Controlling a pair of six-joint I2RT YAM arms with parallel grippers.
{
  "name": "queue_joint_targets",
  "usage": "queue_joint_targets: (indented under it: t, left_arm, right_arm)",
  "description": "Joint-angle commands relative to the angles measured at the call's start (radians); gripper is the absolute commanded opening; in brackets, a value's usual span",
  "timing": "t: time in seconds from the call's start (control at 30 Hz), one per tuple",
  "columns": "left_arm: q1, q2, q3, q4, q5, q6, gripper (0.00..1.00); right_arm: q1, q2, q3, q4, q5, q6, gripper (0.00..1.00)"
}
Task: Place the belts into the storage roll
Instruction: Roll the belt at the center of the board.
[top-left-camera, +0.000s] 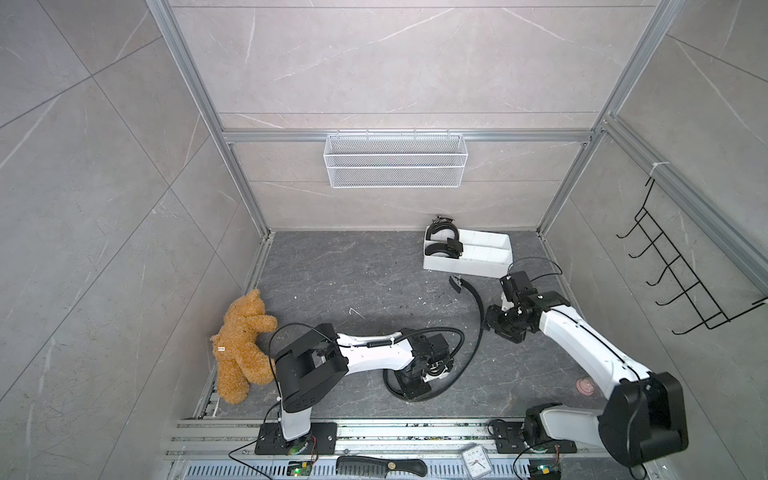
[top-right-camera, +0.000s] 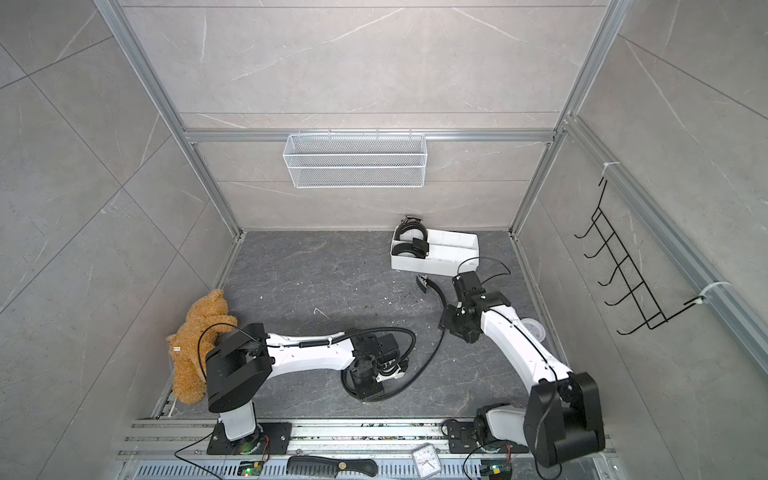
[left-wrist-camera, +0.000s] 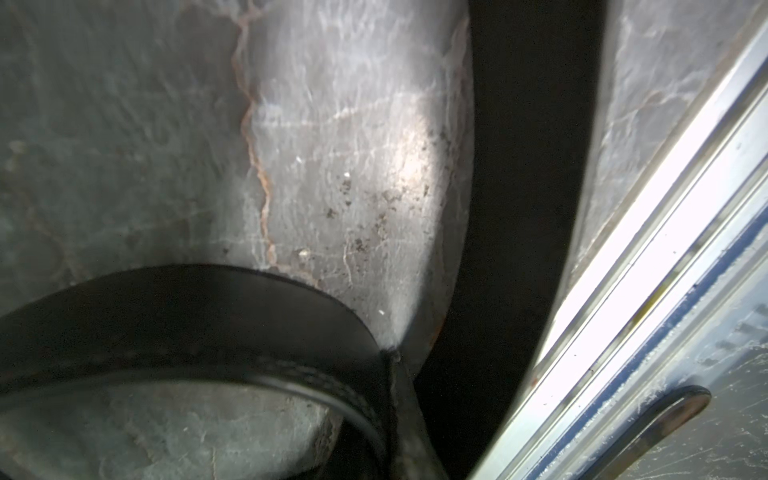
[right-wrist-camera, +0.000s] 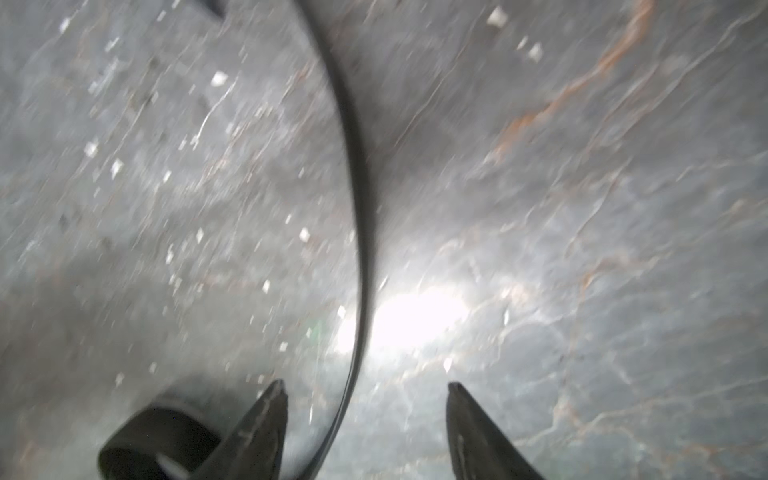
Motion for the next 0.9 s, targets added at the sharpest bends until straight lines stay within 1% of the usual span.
queue_joint_targets:
  t: [0.0, 0.1, 0.17, 0.2, 0.27, 0.3, 0.37, 0.4, 0.5, 0.6, 0.7, 0.8, 0.83, 0.87]
  left_arm:
    - [0.005, 0.017, 0.014, -0.015, -0.029, -0.001, 0.00]
    - [0.006, 0.004, 0.012, -0.015, -0.039, -0.004, 0.00]
    - [0.005, -0.006, 0.011, -0.018, -0.044, -0.004, 0.00]
    - [0.005, -0.012, 0.008, -0.020, -0.046, -0.005, 0.00]
    - [0.005, -0.023, 0.003, -0.017, -0.045, -0.005, 0.00]
    - [0.005, -0.028, -0.001, -0.013, -0.050, -0.003, 0.00]
    - [0.005, -0.037, -0.006, -0.011, -0.065, -0.005, 0.00]
    - [0.006, -0.040, -0.006, -0.017, -0.074, -0.002, 0.00]
    - [0.006, -0.055, -0.009, -0.044, -0.088, 0.010, 0.00]
    - [0.005, -0.093, -0.027, -0.039, -0.092, 0.014, 0.00]
    - [0.006, -0.118, -0.036, -0.034, -0.081, 0.018, 0.00]
    - [0.005, -0.138, -0.052, -0.008, -0.070, 0.013, 0.00]
    - [0.007, -0.140, -0.055, 0.002, -0.066, 0.009, 0.02]
    - [0.007, -0.138, -0.057, 0.011, -0.063, 0.005, 0.07]
  right_arm:
    - [0.121, -0.023, -0.118, 0.033, -0.094, 0.172, 0.62]
    - [0.211, -0.006, -0.180, 0.135, -0.104, 0.267, 0.62]
    - [0.232, 0.004, -0.207, 0.176, -0.091, 0.298, 0.59]
    - [0.237, 0.011, -0.220, 0.196, -0.089, 0.308, 0.56]
    - [0.240, 0.039, -0.233, 0.224, -0.078, 0.308, 0.46]
    - [0.240, 0.053, -0.238, 0.231, -0.065, 0.308, 0.39]
    - [0.240, 0.089, -0.253, 0.271, -0.064, 0.307, 0.22]
    - [0.240, 0.104, -0.255, 0.282, -0.062, 0.306, 0.15]
    - [0.239, 0.159, -0.212, 0.264, -0.018, 0.258, 0.00]
    - [0.218, 0.225, -0.132, 0.228, 0.058, 0.190, 0.00]
    - [0.170, 0.287, -0.089, 0.249, 0.044, 0.150, 0.00]
    - [0.156, 0.335, -0.033, 0.246, 0.052, 0.117, 0.00]
    - [0.156, 0.346, -0.015, 0.243, 0.049, 0.110, 0.00]
    - [0.158, 0.352, -0.003, 0.241, 0.047, 0.104, 0.00]
